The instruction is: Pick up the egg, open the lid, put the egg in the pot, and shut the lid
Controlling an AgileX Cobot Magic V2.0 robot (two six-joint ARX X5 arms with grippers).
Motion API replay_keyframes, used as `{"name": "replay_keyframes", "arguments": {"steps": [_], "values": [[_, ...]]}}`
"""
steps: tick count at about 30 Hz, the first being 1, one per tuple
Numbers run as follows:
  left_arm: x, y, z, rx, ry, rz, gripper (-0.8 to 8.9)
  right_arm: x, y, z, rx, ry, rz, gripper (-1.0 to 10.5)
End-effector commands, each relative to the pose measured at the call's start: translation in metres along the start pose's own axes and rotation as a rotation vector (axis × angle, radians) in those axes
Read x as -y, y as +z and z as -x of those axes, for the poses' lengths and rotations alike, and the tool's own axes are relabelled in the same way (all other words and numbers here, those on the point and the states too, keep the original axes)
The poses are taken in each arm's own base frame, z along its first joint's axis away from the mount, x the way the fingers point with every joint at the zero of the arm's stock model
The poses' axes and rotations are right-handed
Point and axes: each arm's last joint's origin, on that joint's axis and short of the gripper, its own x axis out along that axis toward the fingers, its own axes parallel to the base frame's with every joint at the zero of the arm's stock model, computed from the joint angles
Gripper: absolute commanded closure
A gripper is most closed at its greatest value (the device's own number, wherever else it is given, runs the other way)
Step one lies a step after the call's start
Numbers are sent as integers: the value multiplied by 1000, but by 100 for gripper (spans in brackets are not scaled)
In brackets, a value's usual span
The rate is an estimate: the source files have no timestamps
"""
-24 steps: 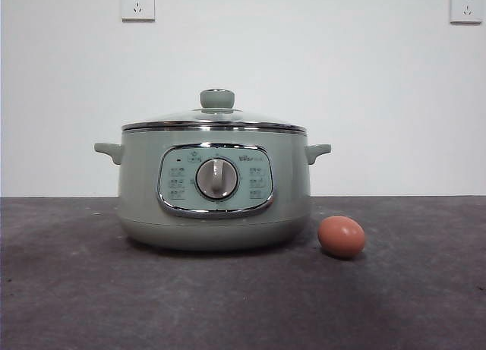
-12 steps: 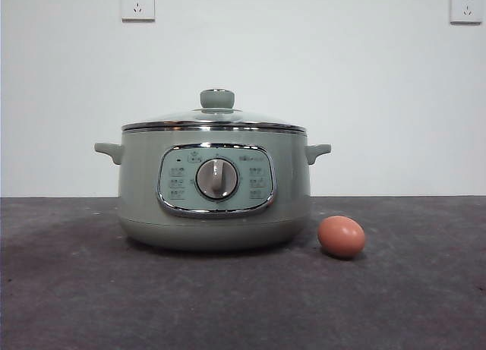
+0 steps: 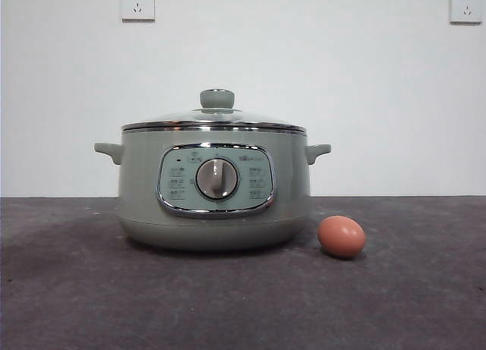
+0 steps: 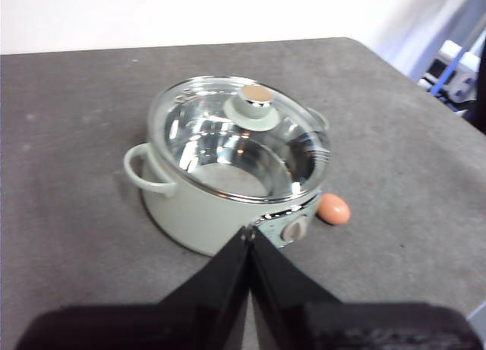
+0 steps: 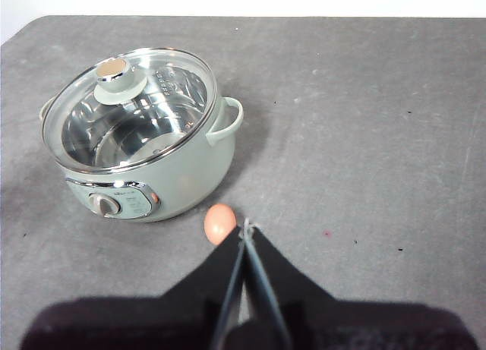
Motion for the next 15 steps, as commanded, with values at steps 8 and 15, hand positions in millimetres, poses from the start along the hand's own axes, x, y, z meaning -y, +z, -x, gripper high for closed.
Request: {"name": "replay_keyframes", "arguments": {"steps": [8,15], "values": [[1,1,1,4,-16,-5,216,0,1,0,8,3,6,402],[1,1,1,4,-16,-5,216,0,1,0,7,4,5,371]]}}
